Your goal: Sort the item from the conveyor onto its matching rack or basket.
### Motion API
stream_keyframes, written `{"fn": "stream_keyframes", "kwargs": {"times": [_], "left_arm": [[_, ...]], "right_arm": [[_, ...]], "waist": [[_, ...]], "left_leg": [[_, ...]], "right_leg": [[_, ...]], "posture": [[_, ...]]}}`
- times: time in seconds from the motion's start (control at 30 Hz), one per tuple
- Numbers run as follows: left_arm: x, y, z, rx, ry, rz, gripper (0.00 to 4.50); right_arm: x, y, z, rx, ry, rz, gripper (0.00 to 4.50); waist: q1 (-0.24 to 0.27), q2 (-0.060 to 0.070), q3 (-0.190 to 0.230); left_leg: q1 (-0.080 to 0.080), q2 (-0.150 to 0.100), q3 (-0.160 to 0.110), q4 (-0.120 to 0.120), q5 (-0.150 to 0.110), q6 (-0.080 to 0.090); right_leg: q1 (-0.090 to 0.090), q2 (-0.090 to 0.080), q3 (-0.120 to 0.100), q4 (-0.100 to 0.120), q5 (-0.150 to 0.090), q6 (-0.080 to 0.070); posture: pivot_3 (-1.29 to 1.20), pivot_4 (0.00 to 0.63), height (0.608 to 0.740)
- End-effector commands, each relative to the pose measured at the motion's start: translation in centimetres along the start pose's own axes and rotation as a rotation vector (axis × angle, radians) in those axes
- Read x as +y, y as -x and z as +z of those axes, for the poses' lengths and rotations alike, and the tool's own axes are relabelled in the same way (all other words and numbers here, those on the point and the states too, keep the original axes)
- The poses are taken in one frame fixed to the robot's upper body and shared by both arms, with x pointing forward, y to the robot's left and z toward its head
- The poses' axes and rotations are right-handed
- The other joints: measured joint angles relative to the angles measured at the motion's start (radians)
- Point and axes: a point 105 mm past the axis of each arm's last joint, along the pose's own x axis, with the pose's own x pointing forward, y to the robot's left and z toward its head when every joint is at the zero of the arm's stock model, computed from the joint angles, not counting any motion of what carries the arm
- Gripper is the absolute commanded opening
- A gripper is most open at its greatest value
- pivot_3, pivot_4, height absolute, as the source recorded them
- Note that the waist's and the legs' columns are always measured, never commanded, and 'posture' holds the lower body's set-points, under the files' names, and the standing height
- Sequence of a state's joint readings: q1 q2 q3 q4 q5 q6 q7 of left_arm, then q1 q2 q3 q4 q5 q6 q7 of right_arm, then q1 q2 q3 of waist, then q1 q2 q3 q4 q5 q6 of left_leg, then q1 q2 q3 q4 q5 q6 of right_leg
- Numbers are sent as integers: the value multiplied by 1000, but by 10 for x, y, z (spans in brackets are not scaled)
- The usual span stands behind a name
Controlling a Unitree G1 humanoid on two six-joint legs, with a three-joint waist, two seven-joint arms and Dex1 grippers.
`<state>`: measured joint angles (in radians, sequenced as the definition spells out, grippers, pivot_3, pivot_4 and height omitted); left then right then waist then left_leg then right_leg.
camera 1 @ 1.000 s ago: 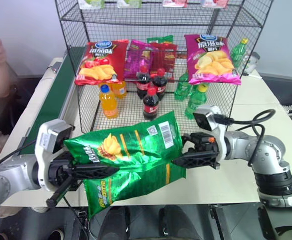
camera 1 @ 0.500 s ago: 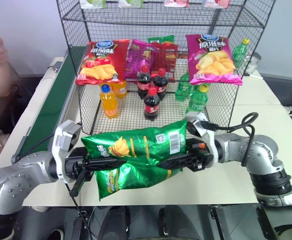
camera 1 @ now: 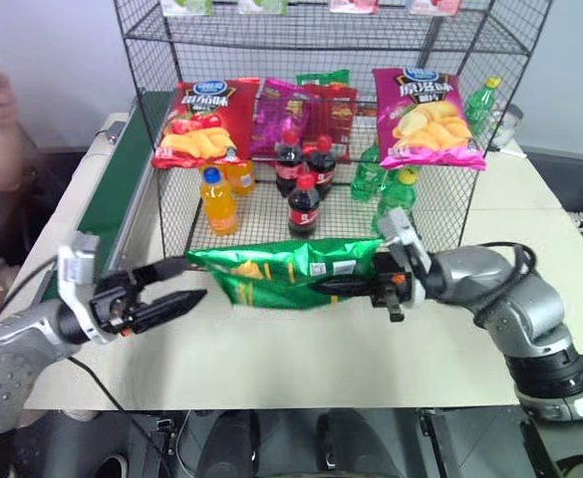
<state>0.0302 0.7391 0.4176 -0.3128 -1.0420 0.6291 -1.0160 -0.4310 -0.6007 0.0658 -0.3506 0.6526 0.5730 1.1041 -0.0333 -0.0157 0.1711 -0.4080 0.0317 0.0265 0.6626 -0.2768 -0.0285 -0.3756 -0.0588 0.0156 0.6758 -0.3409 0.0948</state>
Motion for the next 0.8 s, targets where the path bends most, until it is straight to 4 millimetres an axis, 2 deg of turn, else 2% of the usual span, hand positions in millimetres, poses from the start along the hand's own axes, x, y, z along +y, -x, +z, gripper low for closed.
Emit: {"fn": "stream_keyframes", "kwargs": {"times": [0.03, 0.1, 0.13, 0.2, 0.27, 0.4, 0.47, 0.63, 0.7, 0.8], "left_arm": [[8, -3, 20, -78, -192, 90, 4464], [16, -4, 23, -104, -229, 145, 4464], [20, -4, 24, -113, -255, 178, 4464], [25, -6, 23, -111, -288, 207, 4464], [29, -8, 21, -100, -303, 231, 4464], [35, -10, 28, -100, -440, 286, 4464], [39, -11, 33, -125, -454, 320, 4464], [40, -17, 24, -114, -456, 331, 4464], [38, -19, 21, -117, -442, 332, 4464], [36, -20, 17, -116, -448, 337, 4464]], "right_arm": [[-5, 3, 49, -78, 428, -132, 0], [-20, 4, 62, -40, 686, -249, 0], [-28, 6, 70, -52, 755, -318, 0], [-44, 9, 73, 1, 931, -438, 0], [-48, 7, 71, 10, 1007, -483, 0], [-78, 11, 72, 196, 1246, -675, 0], [-96, 15, 66, 300, 1274, -751, 0], [-129, 18, 65, 428, 1303, -912, 0], [-139, 18, 75, 424, 1288, -991, 0], [-156, 21, 67, 497, 1201, -1054, 0]], "waist": [[2, 0, 0], [6, -1, -1], [8, -1, -1], [11, -1, -1], [14, -1, -1], [14, -1, -1], [14, -1, -1], [10, -1, -1], [10, -1, -1], [10, -1, 0]], "left_leg": [[0, 0, 0, 0, 0, 0], [0, 0, 0, 0, 0, 0], [0, 0, 0, 0, 0, 0], [1, 0, 1, 0, 0, 0], [1, 0, 1, 0, 0, 0], [0, 0, 1, 0, 0, -1], [0, 0, 2, 0, 1, -1], [0, 0, 2, 0, 1, -2], [0, 0, 2, 0, 2, -2], [-1, 0, 3, 0, 3, -4]], "right_leg": [[0, 0, 0, 0, 0, 0], [0, 0, 0, 0, 0, 0], [0, 0, 0, 0, 0, 0], [0, 0, 0, 0, 0, 0], [0, 0, 0, 0, 0, 0], [-1, 0, 0, 0, 0, 0], [-1, 0, 1, 0, 0, 0], [-1, 0, 1, 1, 0, 0], [-3, 1, 2, 2, 0, 0], [-5, 1, 3, 4, 0, 0]], "posture": [[0, 150, 739], [0, 150, 739], [0, 150, 739], [0, 150, 739], [0, 150, 739], [0, 150, 739], [0, 150, 739], [0, 150, 739], [0, 150, 739], [0, 150, 739]]}}
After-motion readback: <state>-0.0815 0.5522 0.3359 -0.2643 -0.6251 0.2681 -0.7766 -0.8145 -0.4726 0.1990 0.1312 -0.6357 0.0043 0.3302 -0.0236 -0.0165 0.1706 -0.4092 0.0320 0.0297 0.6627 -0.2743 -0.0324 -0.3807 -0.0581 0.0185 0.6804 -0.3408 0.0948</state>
